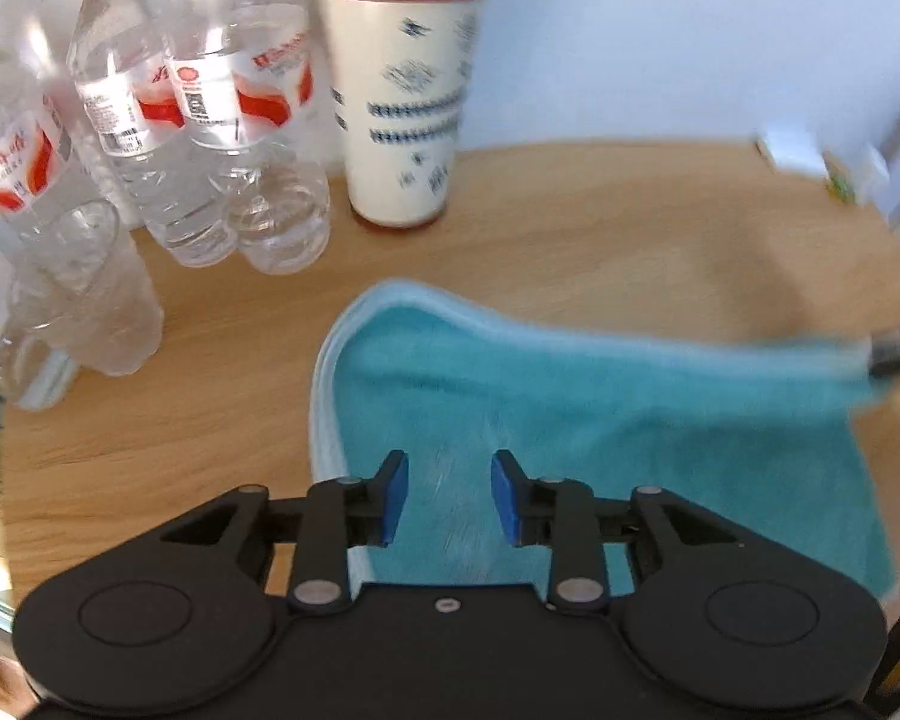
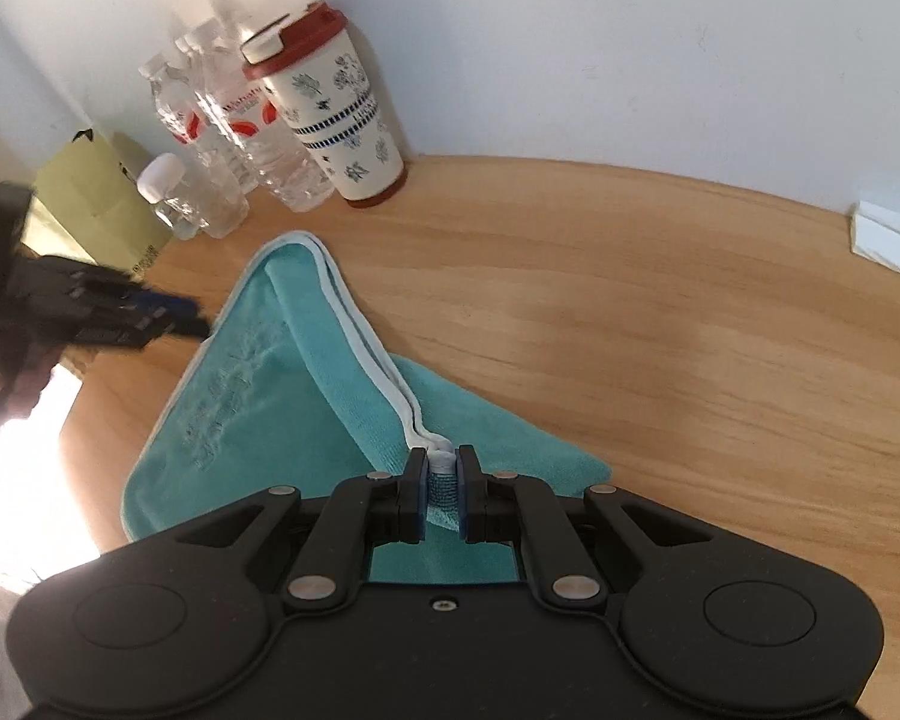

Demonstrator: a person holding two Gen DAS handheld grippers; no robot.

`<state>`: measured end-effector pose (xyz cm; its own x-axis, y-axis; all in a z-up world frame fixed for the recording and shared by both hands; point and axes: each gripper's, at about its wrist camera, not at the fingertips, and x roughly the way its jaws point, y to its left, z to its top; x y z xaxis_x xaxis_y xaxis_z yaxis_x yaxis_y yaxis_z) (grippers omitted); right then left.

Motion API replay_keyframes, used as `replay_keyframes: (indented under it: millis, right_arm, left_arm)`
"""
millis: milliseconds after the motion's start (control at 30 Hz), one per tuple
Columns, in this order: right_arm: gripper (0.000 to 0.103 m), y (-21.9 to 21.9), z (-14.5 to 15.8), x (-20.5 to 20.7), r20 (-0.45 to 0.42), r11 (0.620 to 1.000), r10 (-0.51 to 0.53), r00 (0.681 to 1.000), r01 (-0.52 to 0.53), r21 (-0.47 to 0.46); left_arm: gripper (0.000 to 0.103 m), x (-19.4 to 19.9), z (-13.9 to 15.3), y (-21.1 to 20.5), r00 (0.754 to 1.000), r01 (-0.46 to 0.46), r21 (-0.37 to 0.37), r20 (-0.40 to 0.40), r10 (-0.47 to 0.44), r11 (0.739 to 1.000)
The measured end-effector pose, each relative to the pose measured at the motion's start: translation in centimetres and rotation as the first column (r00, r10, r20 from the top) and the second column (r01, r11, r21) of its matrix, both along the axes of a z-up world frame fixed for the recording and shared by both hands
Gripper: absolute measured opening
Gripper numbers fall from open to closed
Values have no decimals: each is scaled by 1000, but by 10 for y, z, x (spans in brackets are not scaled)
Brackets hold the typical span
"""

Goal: Fold towel
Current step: 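Lift the held edge with both tools and fold it over the towel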

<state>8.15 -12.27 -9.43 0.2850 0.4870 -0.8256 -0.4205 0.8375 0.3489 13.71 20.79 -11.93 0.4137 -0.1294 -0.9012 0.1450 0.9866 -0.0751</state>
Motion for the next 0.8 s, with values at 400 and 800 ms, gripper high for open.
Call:
replay_keyframes:
  millis: [400, 800]
  right_arm:
    - [10, 3, -13, -2, -61, 999, 34, 998, -34, 10]
    - [10, 0, -17, 3, -107, 1000, 23, 994, -21, 19]
  left_arm:
    - [51, 83, -21, -12, 993, 116, 188, -1, -118, 975]
    - [42, 112, -47, -5, 927, 362, 118, -150, -343, 925]
